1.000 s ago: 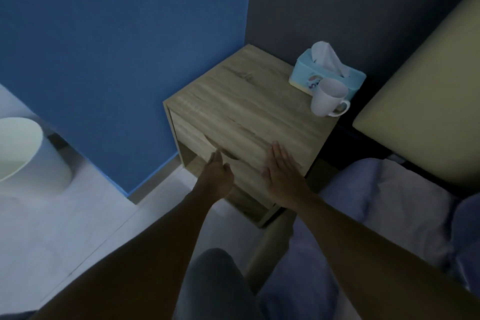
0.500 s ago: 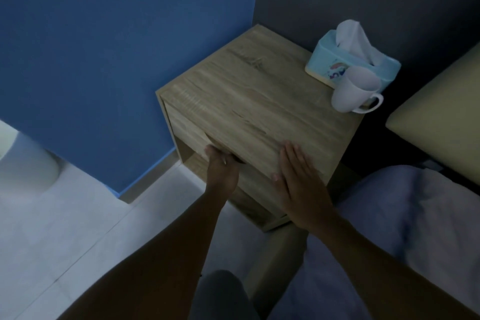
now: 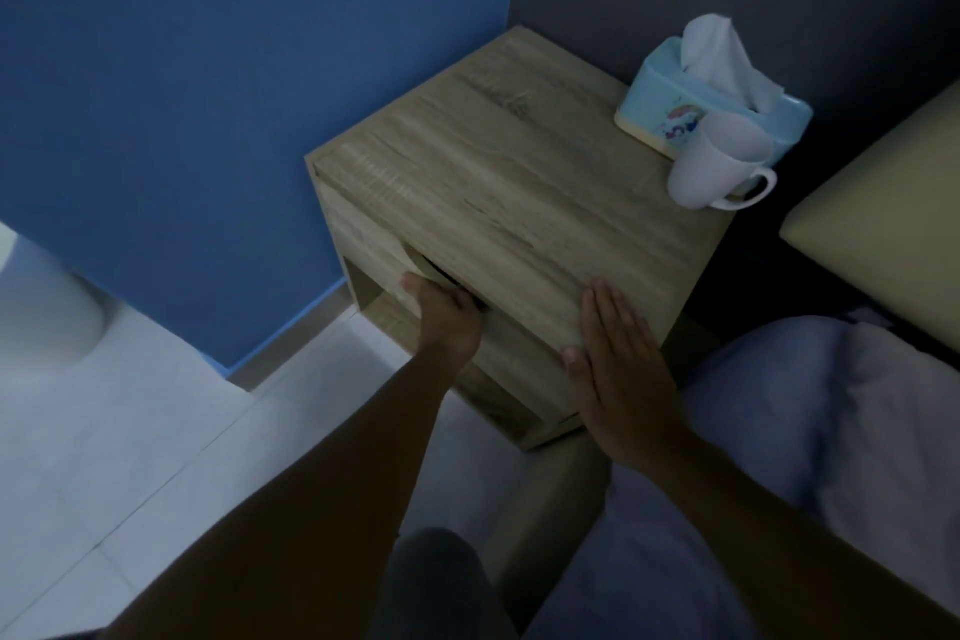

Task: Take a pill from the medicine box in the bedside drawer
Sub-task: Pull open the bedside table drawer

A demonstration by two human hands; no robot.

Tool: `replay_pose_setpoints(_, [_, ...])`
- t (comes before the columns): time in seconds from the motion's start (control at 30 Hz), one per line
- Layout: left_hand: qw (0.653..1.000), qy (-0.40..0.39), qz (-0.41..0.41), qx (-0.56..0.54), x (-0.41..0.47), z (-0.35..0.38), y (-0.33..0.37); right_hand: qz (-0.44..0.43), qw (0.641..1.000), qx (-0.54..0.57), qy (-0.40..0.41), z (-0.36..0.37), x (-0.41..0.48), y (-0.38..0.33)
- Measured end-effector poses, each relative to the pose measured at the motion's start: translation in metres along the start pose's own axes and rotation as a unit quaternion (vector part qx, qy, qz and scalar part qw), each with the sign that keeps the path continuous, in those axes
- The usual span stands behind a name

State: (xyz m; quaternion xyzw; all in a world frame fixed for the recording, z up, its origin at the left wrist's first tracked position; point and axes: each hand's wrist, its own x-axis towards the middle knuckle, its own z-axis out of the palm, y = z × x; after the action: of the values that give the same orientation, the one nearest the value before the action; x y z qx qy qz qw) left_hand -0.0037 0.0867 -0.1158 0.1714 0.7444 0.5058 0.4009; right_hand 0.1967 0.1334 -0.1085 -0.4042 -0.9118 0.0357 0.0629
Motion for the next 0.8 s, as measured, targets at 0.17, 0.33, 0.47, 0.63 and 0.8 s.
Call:
replay_pose_setpoints(0.17, [1.0, -0.01, -0.019, -0.009, -0.016, -0.021, -0.015, -0.005, 1.0, 0.009, -0.002, -0.002, 0.001, -0.001])
replay_pose_setpoints(0.33, [0.999, -0.018, -0.038, 0.004, -0.036, -0.051, -0.034, -0.011, 1.0, -0.009, -0.007, -0.004, 0.001, -0.002])
replay_pose_setpoints(0.47, [0.999, -0.013, -0.035, 0.011, -0.054, -0.076, -0.045, -0.008, 1.0, -0.02, -0.017, -0.007, 0.002, -0.004])
replay_pose_setpoints(0.63, [0.998, -0.028, -0.048, -0.015, -0.078, -0.102, -0.054, 0.023, 0.999, -0.034, -0.019, -0.01, 0.002, -0.019])
replay_pose_setpoints(0.8, [0.998, -0.036, -0.048, -0.031, -0.096, -0.12, -0.065, 0.06, 0.997, -0.028, -0.026, -0.008, 0.004, -0.03])
